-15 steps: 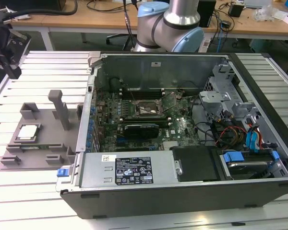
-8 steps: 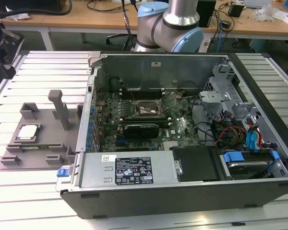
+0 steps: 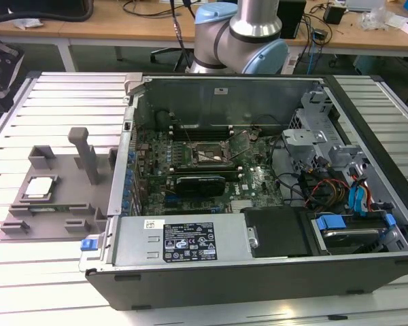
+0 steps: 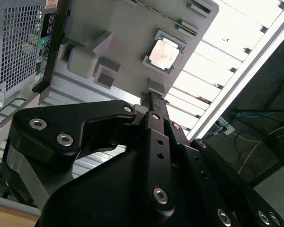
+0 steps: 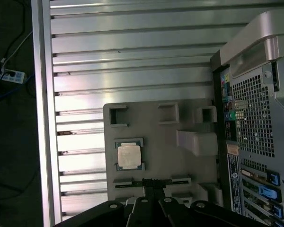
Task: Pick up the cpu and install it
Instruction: 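Reach for the cpu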
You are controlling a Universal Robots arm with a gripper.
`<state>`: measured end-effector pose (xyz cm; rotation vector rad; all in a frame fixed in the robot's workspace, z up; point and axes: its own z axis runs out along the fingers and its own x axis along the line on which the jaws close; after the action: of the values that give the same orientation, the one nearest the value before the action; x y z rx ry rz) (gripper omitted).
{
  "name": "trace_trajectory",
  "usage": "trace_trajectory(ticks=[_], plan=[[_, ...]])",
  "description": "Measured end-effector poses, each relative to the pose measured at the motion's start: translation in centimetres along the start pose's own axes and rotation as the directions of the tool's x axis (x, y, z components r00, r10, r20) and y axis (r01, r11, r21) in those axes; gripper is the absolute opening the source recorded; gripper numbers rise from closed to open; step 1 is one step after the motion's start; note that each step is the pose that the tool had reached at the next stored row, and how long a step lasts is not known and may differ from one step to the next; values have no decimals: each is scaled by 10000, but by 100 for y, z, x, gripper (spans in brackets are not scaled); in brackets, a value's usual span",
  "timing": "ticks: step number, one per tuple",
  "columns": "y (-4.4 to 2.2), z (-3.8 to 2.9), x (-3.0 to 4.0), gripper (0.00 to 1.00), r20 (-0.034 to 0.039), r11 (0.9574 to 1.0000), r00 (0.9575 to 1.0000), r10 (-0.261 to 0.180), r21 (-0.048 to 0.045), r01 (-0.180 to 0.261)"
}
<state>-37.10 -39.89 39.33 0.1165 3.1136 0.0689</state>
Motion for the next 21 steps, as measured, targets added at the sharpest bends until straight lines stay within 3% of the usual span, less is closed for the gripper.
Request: trace_trajectory(ticks=[21], plan=[[-23, -8, 305, 11, 0, 10000, 10000, 0, 0, 0]])
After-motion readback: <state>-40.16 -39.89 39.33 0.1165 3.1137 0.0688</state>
